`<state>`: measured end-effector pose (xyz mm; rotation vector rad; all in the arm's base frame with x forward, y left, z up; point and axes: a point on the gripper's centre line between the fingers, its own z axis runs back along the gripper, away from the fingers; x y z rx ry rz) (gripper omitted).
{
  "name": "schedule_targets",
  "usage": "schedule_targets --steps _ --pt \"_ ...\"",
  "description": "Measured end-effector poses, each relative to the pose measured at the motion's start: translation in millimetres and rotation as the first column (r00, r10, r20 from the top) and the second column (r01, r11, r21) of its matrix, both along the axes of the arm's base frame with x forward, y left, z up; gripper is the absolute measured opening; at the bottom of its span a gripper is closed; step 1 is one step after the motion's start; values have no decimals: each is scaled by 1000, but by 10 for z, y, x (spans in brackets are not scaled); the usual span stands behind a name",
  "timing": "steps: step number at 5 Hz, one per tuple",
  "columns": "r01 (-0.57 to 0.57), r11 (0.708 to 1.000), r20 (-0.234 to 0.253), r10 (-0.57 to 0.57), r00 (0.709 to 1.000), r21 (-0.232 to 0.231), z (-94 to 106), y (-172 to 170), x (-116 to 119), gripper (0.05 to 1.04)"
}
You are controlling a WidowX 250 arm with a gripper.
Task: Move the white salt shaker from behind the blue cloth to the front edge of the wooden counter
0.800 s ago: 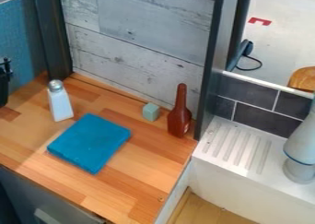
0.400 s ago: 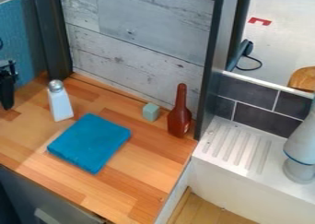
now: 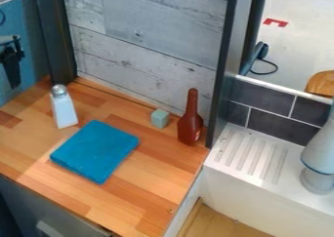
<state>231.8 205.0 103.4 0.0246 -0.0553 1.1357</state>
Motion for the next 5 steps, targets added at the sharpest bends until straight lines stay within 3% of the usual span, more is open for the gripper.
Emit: schedule_targets --steps 1,2,3,5 --pt "90 993 30 -93 995 77 79 85 133 1001" --pt "220 966 -6 -222 975 138 -51 45 326 1001" --pt "193 965 -33 -190 981 180 -152 72 431 1001" --pt "149 982 -33 -146 989 114 -312 92 681 1001"
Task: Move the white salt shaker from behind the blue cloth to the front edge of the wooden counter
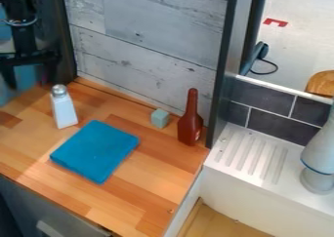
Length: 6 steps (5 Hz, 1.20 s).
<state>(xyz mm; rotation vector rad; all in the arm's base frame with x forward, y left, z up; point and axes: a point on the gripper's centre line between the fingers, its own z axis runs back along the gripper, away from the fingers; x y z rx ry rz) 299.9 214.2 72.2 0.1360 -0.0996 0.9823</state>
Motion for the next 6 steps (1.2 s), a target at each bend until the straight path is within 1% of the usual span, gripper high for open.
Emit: schedule_targets --steps 1,2,3,4,5,6 --pt "-21 999 8 21 1000 -39 -21 -8 91 1001" --pt "-30 996 3 31 1000 -85 -89 -40 146 1001" --pt "-41 994 -3 41 999 -100 -160 -50 159 1001" --pt "-36 994 -3 36 999 -104 -206 -83 192 1001" --pt "-27 995 -9 26 1000 -93 -287 -112 239 1001" --pt "-35 996 -29 32 999 -86 -396 -90 228 1001"
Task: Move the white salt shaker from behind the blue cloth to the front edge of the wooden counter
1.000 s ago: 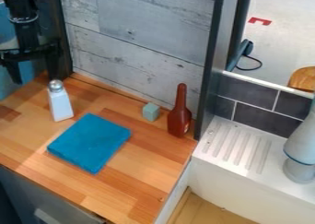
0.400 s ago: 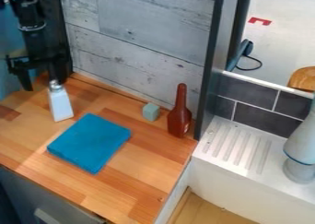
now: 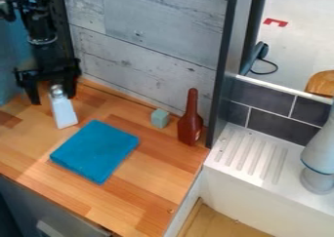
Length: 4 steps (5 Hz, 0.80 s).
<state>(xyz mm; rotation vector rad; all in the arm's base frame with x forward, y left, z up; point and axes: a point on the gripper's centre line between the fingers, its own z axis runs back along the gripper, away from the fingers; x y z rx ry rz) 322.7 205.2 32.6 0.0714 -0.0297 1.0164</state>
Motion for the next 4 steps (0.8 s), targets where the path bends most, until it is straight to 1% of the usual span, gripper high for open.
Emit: schedule_targets --steps 1,2,3,4 --pt "-26 1000 15 26 1000 12 -35 27 33 949" --pt "-38 999 26 38 999 19 -45 44 48 697" --pt "-48 999 34 47 998 18 -45 49 56 563" --pt "-65 998 29 65 997 0 -36 24 42 561"
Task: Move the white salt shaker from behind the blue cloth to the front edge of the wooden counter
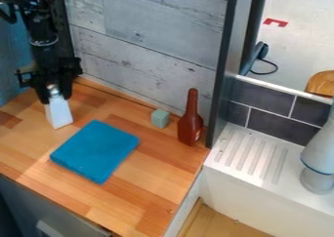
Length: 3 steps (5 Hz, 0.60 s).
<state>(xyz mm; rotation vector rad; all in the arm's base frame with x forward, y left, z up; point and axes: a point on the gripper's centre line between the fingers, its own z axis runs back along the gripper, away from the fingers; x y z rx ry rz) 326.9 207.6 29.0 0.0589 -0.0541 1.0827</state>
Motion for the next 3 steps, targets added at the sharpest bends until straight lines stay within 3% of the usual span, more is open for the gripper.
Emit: schedule_targets --steps 1,2,3 --pt "-3 999 15 3 1000 -33 127 -91 -40 539" --pt "8 998 60 -5 998 -59 404 -231 -111 538" --pt "27 996 63 -22 998 -83 507 -432 -306 538"
